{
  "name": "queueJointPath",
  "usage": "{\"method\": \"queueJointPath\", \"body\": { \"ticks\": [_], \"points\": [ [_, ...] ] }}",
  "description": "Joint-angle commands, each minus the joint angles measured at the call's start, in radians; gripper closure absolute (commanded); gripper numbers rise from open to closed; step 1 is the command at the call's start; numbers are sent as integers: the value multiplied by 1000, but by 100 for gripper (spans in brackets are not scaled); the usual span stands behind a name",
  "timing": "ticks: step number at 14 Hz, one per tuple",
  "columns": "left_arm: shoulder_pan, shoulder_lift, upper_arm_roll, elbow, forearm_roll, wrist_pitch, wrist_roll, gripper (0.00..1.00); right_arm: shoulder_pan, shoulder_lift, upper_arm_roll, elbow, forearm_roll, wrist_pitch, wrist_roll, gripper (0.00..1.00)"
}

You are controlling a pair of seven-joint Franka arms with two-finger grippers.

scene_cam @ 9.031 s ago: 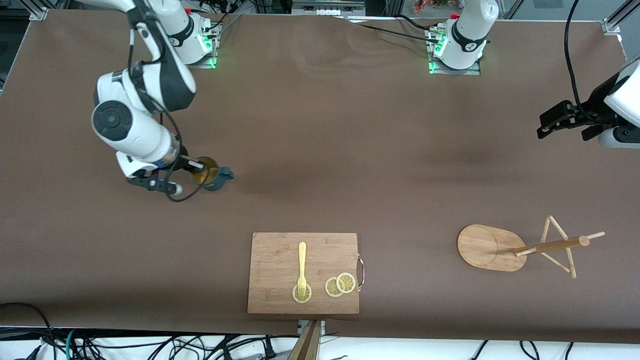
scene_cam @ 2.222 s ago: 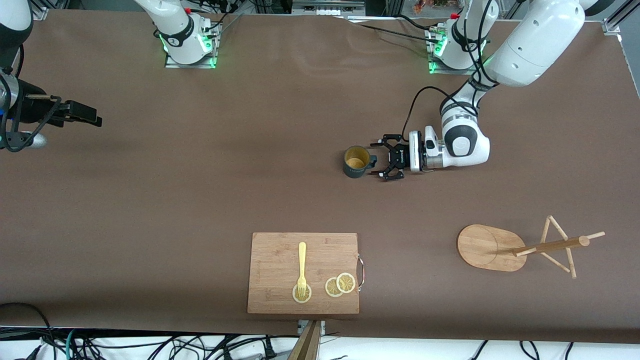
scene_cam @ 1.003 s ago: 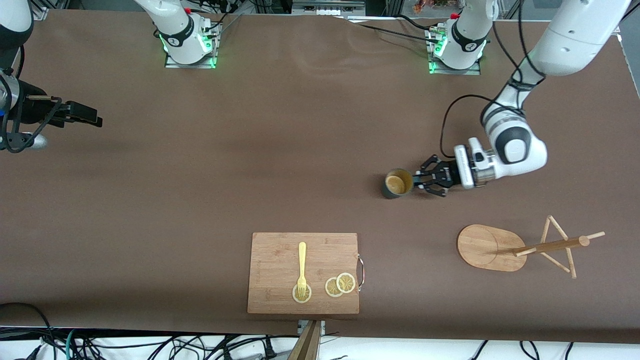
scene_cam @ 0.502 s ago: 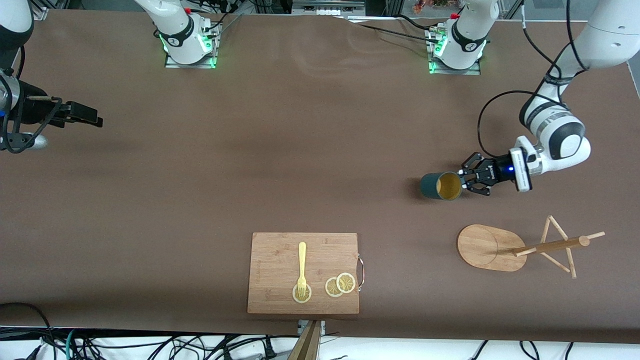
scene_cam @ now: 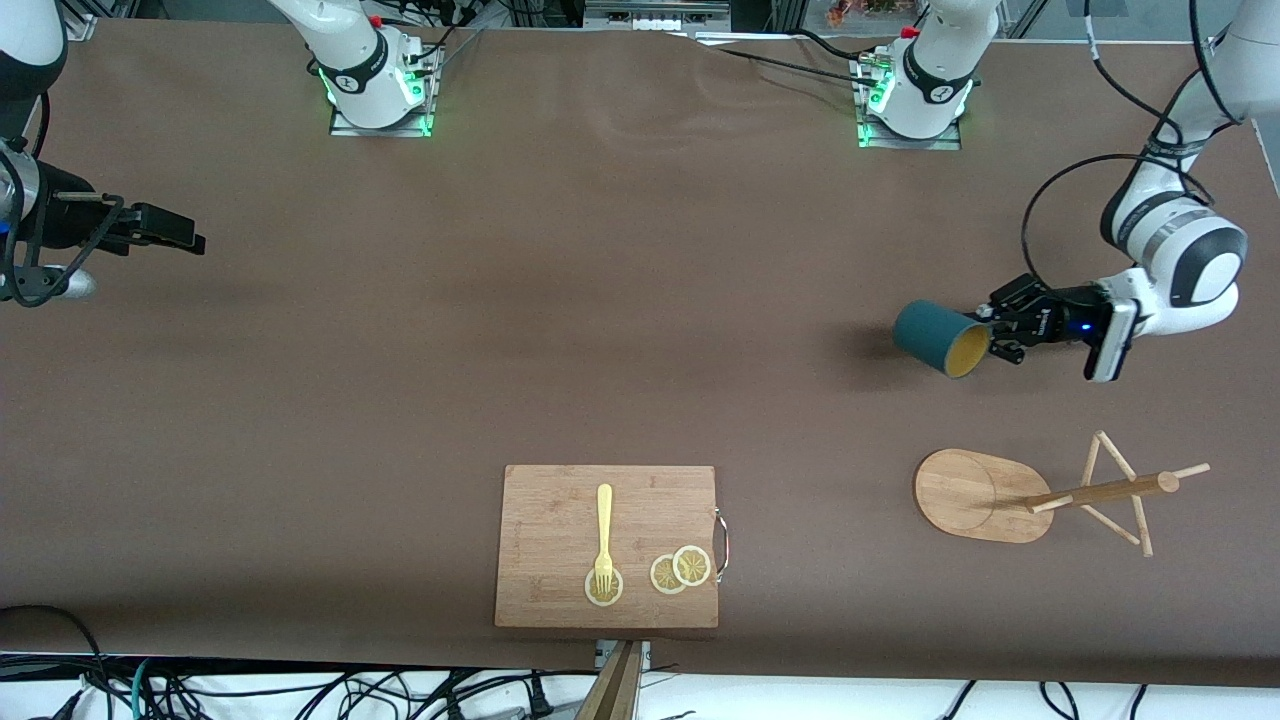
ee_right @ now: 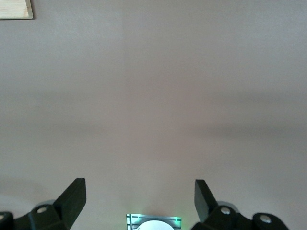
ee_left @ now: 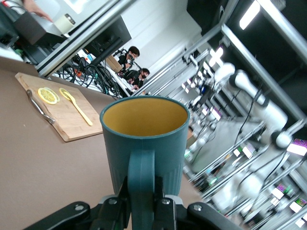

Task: Pass cup and hang on rack
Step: 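Lift the teal mug by its handle with the left gripper toward the rack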

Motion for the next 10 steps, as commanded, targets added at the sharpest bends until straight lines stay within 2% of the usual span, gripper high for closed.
{"method": "queueJointPath", "body": {
  "ticks": [1, 5, 8, 10],
  "points": [
    [51, 3, -8, 37, 38, -90, -223, 100, -18, 2, 12, 12, 18, -10, -8, 0],
    [97, 14, -9, 63, 35, -123, -530, 100, -16, 2, 13, 12, 18, -13, -6, 0],
    [105, 45, -9, 153, 27, -138, -826, 100, -13, 4, 16, 12, 18, -5, 3, 0],
    [106, 45, -9, 174, 19, -135, -928, 100, -12, 2, 20, 12, 18, -16, 1, 0]
  ]
}}
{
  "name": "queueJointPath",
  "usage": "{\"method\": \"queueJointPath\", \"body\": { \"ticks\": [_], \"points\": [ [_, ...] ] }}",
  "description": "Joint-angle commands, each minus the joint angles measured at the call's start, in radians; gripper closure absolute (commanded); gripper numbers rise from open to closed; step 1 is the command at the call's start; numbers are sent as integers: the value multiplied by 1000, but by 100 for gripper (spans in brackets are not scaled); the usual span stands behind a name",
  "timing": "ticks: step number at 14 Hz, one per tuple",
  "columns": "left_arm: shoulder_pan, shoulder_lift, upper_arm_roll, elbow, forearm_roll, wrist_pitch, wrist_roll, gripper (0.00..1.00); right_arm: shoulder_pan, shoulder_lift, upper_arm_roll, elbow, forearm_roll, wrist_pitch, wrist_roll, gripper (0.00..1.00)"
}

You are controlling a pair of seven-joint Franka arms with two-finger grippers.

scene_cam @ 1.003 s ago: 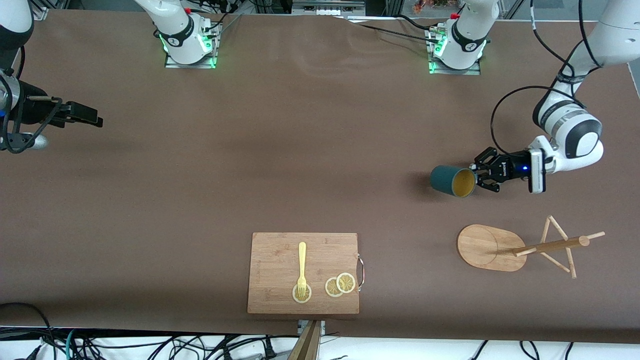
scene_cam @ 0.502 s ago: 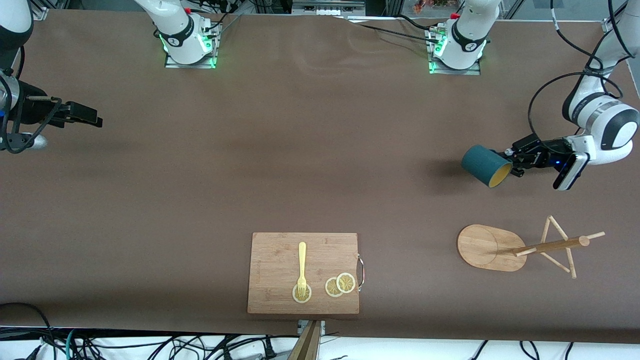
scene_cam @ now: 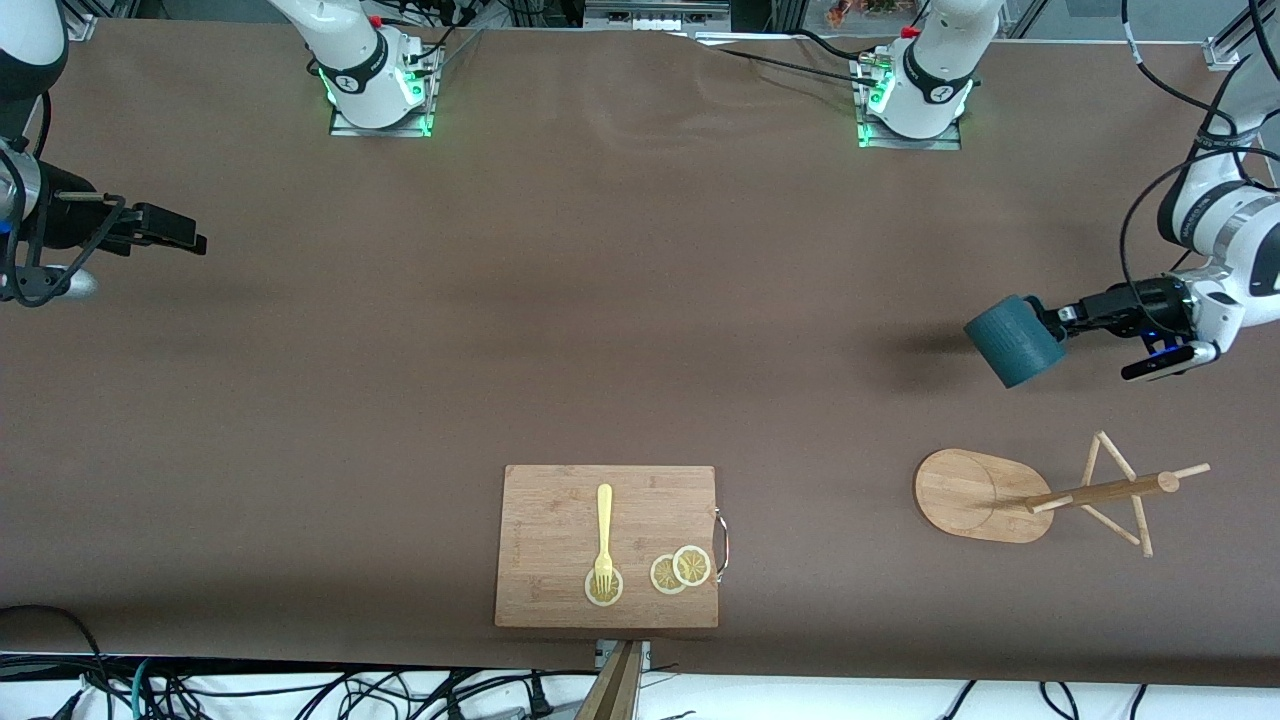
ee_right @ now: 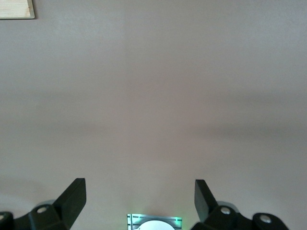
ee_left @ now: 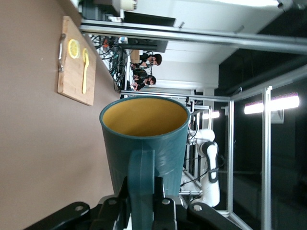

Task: Pass cup and hang on rack
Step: 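Lift the teal mug by its handle with the left gripper toward the rack, then lower the mug handle onto a rack peg with the left gripper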

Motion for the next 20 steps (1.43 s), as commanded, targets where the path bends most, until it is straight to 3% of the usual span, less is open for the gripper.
{"method": "queueJointPath", "body": {
  "ticks": [1, 6, 10, 13, 17, 20],
  "points": [
    [14, 23, -11, 52, -23, -26, -169, 100, -12, 2, 15, 12, 16, -14, 1, 0],
    [20, 25, -11, 104, -57, -21, -391, 100, -4, 1, 18, 9, 16, -16, 4, 0],
    [15, 76, -11, 193, -55, -13, -415, 100, -1, -3, 15, 11, 14, -7, 4, 0],
    [11, 166, -11, 335, -52, 3, -416, 100, -2, -3, 12, 11, 14, -8, 2, 0],
    [3, 206, -11, 369, -54, 61, -413, 100, -4, -1, 8, 11, 14, -8, -5, 0],
    [3, 290, -11, 498, -41, 65, -418, 100, -4, 1, 8, 11, 14, -10, -7, 0]
  ]
}}
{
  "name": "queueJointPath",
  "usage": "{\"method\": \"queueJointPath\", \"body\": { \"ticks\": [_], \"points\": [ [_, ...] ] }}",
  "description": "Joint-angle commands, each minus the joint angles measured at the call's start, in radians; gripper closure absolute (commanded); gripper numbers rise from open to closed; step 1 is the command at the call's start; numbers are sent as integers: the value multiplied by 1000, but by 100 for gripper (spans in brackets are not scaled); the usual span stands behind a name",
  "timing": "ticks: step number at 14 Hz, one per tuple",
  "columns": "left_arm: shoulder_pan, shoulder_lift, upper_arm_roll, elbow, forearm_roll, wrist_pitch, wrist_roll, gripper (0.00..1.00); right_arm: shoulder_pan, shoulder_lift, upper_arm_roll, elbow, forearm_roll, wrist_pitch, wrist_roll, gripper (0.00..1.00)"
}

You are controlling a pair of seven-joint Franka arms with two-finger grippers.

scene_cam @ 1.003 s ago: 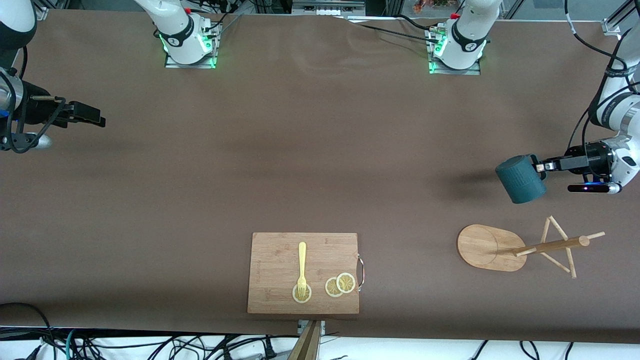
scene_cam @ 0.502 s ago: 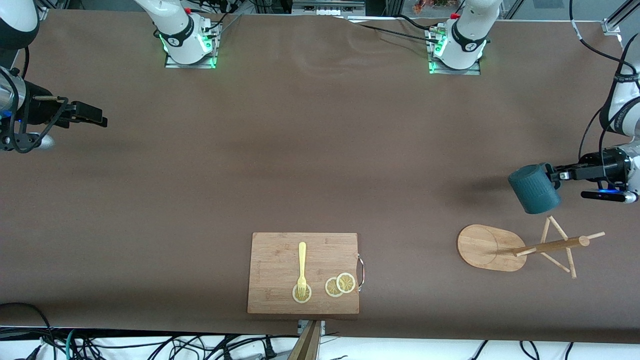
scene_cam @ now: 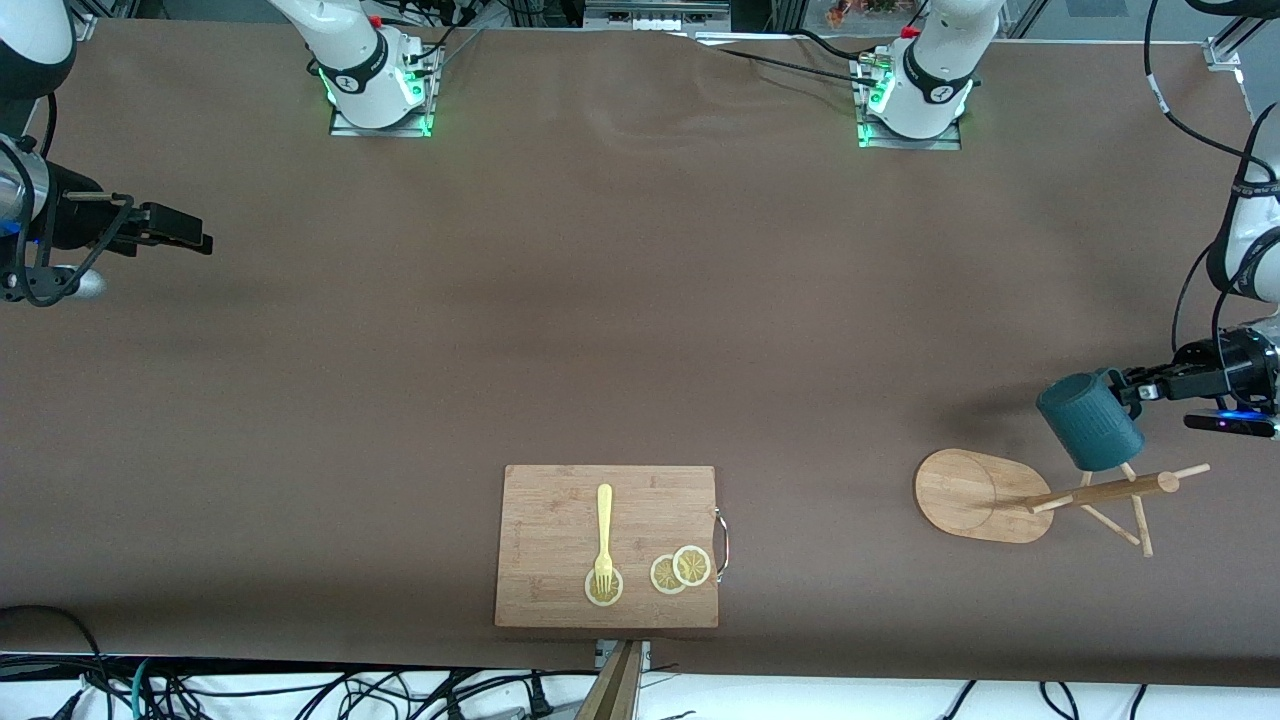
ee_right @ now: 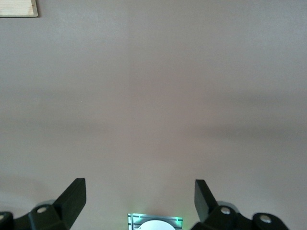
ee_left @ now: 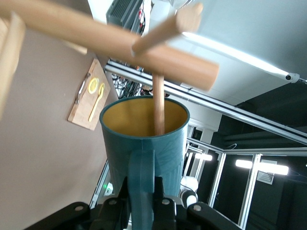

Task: Pass cup and hang on rack
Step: 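Lower the mug handle onto a rack peg with the left gripper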

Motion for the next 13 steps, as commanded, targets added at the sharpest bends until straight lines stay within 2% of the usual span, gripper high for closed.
{"method": "queueJointPath", "body": {
  "ticks": [1, 5, 12, 13],
  "points": [
    [-3, 97, -6, 148, 1, -8, -15, 100, -6, 0, 0, 11, 13, -12, -7, 0],
    [-6, 160, -4, 228, 2, -7, -16, 100, -6, 0, 0, 11, 13, -14, -9, 0],
    [-9, 183, -4, 240, 5, -5, -12, 100, -6, 0, 0, 11, 13, -9, -9, 0],
    [-9, 187, -4, 245, 5, -5, -10, 93, -6, 0, 2, 11, 14, -9, -9, 0]
  ]
}}
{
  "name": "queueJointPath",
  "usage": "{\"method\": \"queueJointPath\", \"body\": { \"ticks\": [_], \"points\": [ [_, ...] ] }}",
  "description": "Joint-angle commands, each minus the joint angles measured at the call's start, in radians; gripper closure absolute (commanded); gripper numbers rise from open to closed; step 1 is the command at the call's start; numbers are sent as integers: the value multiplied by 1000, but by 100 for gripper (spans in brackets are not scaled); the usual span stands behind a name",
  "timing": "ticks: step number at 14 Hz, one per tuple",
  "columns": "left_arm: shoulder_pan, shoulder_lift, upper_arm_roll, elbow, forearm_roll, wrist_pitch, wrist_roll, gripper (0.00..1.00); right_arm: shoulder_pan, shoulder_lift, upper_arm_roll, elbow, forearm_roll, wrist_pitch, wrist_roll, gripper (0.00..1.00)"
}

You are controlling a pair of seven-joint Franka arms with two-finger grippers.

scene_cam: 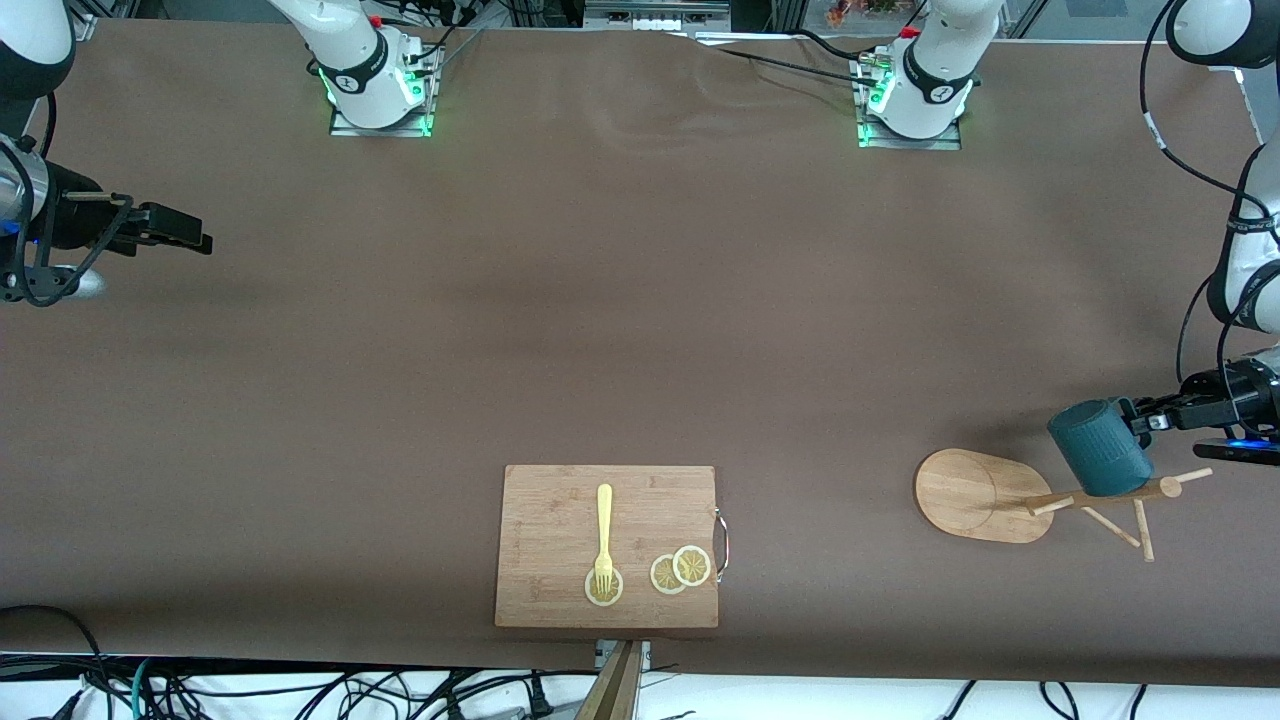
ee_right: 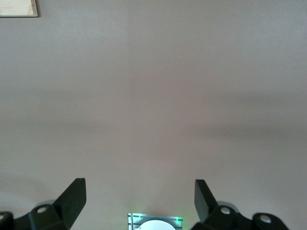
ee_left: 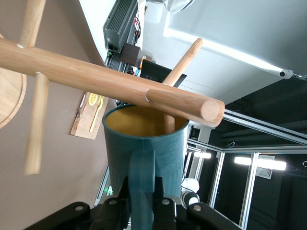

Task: Pass cup and hang on rack
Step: 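Lower the mug handle onto a rack peg with the left gripper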

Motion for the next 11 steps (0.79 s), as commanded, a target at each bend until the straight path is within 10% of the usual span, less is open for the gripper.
{"method": "queueJointPath", "body": {
  "ticks": [1, 2, 11],
  "points": [
    [-1, 48, -2, 81, -1, 17, -12, 74, -6, 1, 1, 11, 13, -8, -9, 0],
    [0, 48, -2, 82, -1, 17, -11, 1, -6, 0, 1, 11, 13, -7, -9, 0],
    [4, 50, 44, 148, 112, -4, 41, 0, -6, 1, 2, 11, 13, -8, -9, 0]
  ]
}}
